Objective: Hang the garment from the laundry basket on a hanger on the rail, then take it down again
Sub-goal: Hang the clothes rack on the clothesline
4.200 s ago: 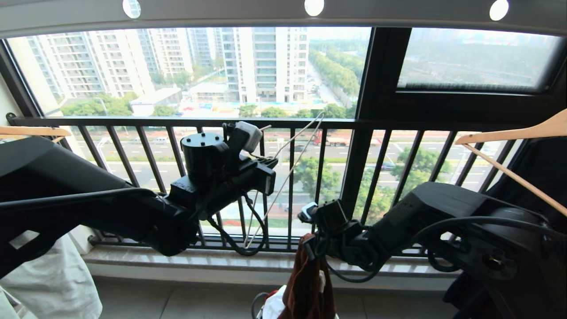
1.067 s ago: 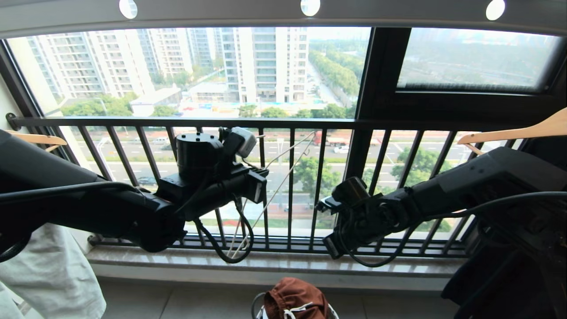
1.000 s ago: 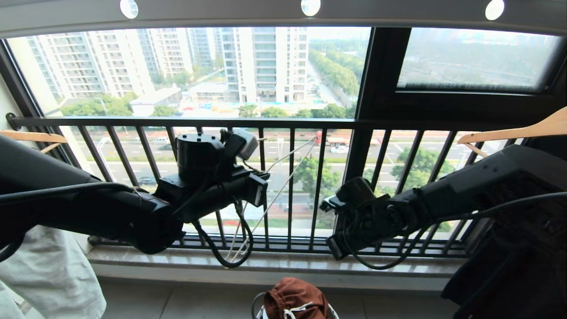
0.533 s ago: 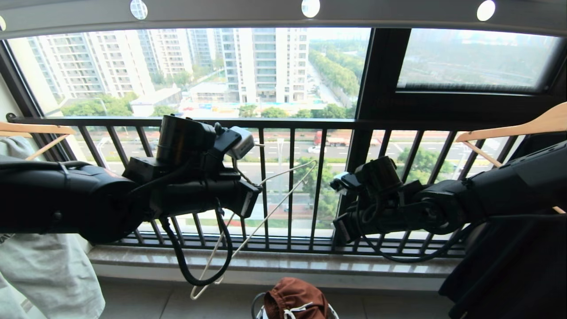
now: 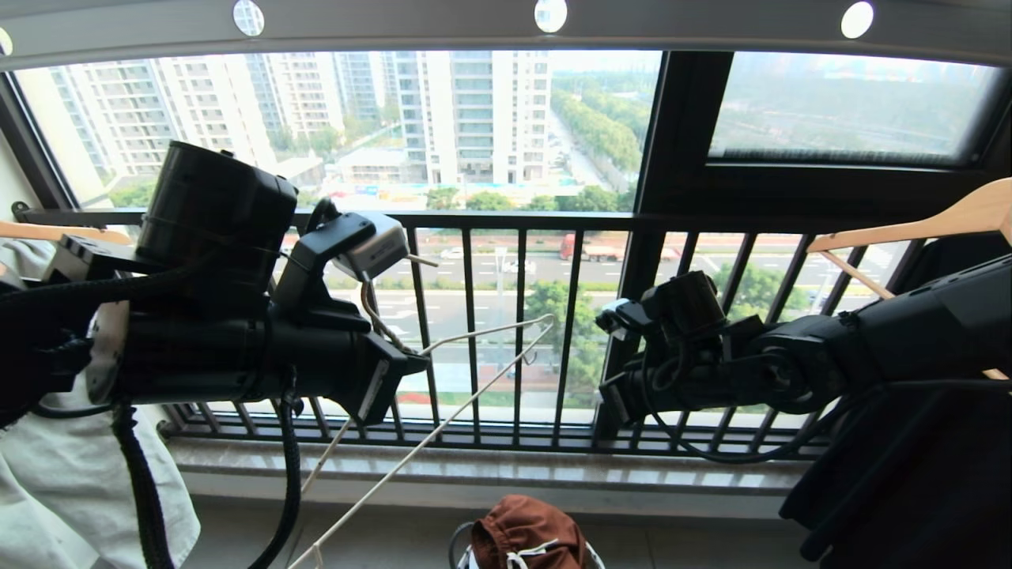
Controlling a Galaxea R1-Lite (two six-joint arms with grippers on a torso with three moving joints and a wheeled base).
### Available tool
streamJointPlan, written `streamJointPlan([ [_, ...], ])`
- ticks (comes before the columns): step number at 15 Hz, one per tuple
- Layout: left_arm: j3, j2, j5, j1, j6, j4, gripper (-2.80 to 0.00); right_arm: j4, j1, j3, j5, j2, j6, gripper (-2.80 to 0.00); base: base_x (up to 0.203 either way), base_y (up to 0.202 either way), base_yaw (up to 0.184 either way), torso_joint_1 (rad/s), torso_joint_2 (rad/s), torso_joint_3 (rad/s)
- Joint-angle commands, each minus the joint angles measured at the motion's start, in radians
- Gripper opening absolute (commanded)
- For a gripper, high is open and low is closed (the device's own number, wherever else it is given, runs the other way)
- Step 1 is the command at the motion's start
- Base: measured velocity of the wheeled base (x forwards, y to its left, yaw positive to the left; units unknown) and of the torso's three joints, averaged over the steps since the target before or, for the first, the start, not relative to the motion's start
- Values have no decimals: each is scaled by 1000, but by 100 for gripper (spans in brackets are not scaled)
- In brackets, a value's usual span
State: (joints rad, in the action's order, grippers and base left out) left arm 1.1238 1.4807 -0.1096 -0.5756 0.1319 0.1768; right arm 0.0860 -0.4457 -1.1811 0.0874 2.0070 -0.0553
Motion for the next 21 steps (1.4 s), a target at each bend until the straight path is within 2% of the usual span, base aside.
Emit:
streamJointPlan([
  [1,5,-75,3,-47,-1,34,-280,1,1,6,2,8,5,-280,0,0,0,0,0,0],
  [3,8,-95,8,-80,-1,51,-280,1,2,28,-6,-11,28,-280,0,0,0,0,0,0],
  [5,36,-96,8,-90,-2,53,-280,5,16,72,-56,-53,35,-280,0,0,0,0,0,0],
  [8,152,-79,12,-114,-2,104,-280,93,39,151,-85,-73,34,-280,0,0,0,0,0,0],
  [10,217,-65,78,-147,-2,153,-280,157,41,211,-106,-89,34,-280,0,0,0,0,0,0],
  [12,273,-36,149,-174,-2,169,-280,164,38,209,-107,-83,31,-280,0,0,0,0,0,0],
  [21,596,96,234,-272,0,291,-280,164,25,192,-106,-33,31,-280,0,0,0,0,0,0],
])
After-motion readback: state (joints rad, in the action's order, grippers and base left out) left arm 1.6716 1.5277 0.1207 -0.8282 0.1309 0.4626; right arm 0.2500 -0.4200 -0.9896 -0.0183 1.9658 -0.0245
